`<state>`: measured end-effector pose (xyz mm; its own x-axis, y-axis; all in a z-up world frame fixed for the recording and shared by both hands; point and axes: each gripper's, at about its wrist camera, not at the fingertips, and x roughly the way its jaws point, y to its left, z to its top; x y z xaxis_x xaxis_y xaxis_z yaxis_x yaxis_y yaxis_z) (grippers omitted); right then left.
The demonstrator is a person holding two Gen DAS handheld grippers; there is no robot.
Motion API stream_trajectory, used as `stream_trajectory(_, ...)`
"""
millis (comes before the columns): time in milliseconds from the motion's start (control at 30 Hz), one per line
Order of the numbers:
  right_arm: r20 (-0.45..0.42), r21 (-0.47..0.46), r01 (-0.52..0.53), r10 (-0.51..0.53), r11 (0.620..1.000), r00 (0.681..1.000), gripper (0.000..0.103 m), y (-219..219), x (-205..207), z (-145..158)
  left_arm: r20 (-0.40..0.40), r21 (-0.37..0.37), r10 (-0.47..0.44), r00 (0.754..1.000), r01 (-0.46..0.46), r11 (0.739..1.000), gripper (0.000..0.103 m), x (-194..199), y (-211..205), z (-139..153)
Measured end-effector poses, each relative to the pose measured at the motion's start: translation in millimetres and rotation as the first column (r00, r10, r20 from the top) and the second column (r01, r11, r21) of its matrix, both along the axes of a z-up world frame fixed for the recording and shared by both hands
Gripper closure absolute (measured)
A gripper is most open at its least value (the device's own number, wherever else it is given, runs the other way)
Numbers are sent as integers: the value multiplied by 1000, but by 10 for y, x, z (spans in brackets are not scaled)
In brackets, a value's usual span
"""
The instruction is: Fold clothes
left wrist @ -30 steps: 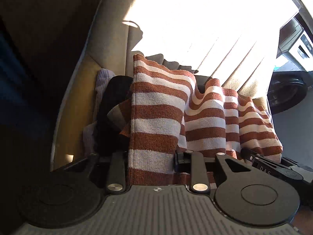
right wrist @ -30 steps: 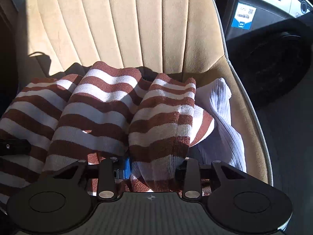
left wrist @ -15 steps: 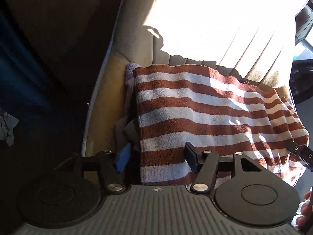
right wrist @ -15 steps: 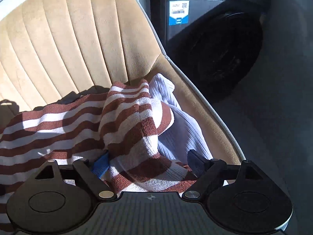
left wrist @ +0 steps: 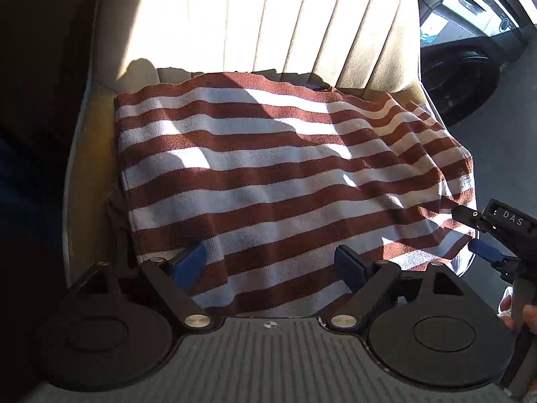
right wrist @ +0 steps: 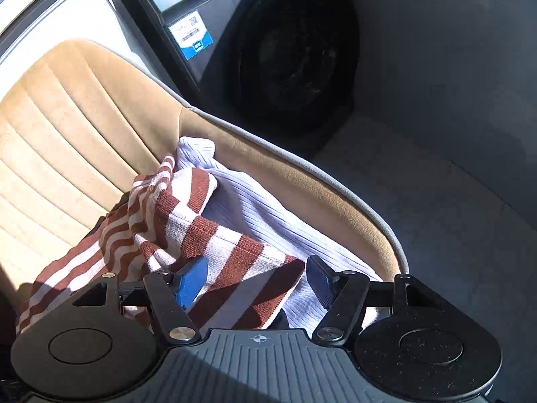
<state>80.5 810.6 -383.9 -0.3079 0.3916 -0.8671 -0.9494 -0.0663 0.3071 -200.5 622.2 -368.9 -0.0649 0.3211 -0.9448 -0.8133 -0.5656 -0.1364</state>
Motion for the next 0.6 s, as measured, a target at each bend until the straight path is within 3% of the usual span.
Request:
stream_trajectory(33, -6, -25, 8, -9, 1000, 1000, 40, 30, -6, -71, -29, -17, -28, 999, 27, 999, 16, 34, 29, -82)
stream_trajectory(100, -49, -73, 28, -31, 997, 998, 51, 64, 10, -174, -24, -21, -19, 1000, 19, 1000, 16, -1, 32, -162)
stream_trajectory(133, -89, -90, 39, -47, 995, 995, 75, 73, 27, -190, -18, -22, -11, 1000, 11, 1000, 16, -25, 30, -196)
stream_trajectory(167, -101, -90, 48, -57, 995, 993, 92, 67, 44, -145, -11, -22, -4, 1000, 3, 1000, 16, -48, 29, -230)
stream_trajectory(300, -79, -50, 69, -73, 996, 994, 98, -48, 155, 112, 21, -25, 36, 999, -36, 999, 16, -131, 45, -243)
stream_trajectory(400, -40, -73, 64, -68, 995, 997, 98, -112, 250, 84, 2, -57, -10, 1000, 10, 998, 16, -68, 97, -279)
stream_trajectory(500, 1, -150, -26, 26, 988, 1000, 93, -63, 230, -98, -19, -72, -83, 996, 81, 994, 16, 9, 102, -301)
stream_trajectory(567, 65, -113, -55, 63, 992, 996, 71, -39, 186, 15, -18, -64, -84, 996, 83, 995, 15, 0, 83, -296)
stream_trajectory(600, 83, -96, -72, 80, 993, 993, 68, -6, 127, 48, -12, -59, -75, 997, 74, 995, 15, -14, 76, -298)
